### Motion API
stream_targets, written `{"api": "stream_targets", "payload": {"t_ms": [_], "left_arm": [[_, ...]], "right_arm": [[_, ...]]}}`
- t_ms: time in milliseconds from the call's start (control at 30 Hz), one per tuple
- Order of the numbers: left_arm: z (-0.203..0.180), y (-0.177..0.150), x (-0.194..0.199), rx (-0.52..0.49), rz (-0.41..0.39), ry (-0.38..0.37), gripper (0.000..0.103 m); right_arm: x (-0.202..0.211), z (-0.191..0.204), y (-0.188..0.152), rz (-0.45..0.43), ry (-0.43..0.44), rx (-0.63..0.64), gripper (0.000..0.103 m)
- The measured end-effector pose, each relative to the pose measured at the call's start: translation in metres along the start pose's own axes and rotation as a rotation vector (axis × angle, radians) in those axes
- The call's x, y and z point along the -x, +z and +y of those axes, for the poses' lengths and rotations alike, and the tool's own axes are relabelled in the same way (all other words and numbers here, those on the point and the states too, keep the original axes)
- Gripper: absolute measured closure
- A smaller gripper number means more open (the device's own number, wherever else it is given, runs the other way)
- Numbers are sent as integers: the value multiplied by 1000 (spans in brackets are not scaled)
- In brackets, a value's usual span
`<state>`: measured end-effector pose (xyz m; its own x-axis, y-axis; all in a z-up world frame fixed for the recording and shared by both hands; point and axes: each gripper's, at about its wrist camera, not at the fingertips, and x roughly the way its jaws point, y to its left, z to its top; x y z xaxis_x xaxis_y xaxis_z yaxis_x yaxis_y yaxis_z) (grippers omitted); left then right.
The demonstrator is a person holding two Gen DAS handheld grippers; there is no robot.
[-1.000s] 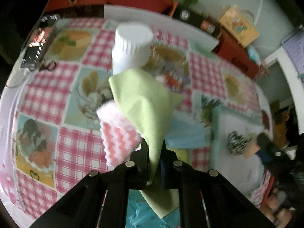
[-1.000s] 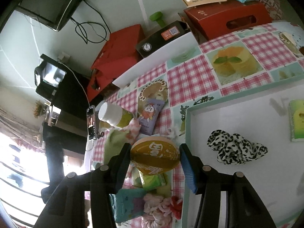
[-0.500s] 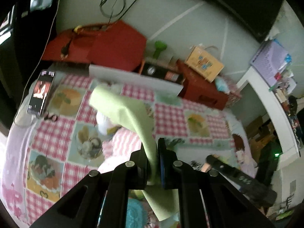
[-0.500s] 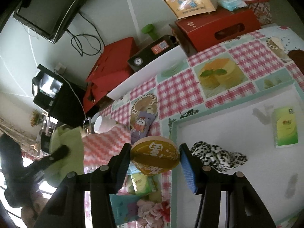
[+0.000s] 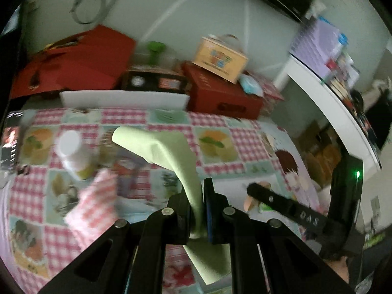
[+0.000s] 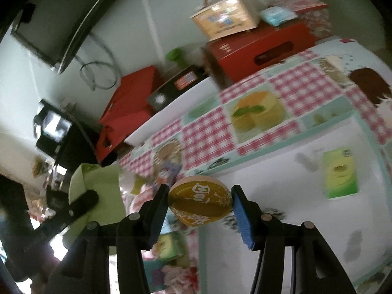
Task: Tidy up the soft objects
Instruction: 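Carry the green cloth with the left tool while the right tool carries the bread bun over the tray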
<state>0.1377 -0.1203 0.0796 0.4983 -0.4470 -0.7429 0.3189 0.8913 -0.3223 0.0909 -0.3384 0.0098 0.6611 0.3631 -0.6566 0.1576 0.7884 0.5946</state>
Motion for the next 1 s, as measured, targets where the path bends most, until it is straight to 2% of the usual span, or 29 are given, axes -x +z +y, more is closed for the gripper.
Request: {"api": "stream_targets", "payload": {"t_ms": [67, 233, 500, 600, 767, 833, 1000], "left_arm": [[-14, -5, -13, -34, 16, -26, 93], [-44, -27, -46, -100, 97, -72, 93], [-85, -62, -78, -193, 211, -140, 93], [-90, -71, -88, -200, 243, -137, 93], [-84, -89, -115, -160, 350, -131, 93], [-79, -95, -128, -140, 392, -95, 93], [-67, -104, -141, -101, 439, -38, 91]], "right_arm": [[7, -13, 5, -26, -51, -23, 48], [28, -52, 15, -98, -261, -82, 48], [63, -111, 19, -160, -427, -205, 48], [67, -124, 17, -154, -447, -223, 48], [59, -130, 13, -114, -461, -220, 48], [48, -135, 11, -78, -473, -220, 48], [24, -141, 7, 3, -480, -208, 48]]}}
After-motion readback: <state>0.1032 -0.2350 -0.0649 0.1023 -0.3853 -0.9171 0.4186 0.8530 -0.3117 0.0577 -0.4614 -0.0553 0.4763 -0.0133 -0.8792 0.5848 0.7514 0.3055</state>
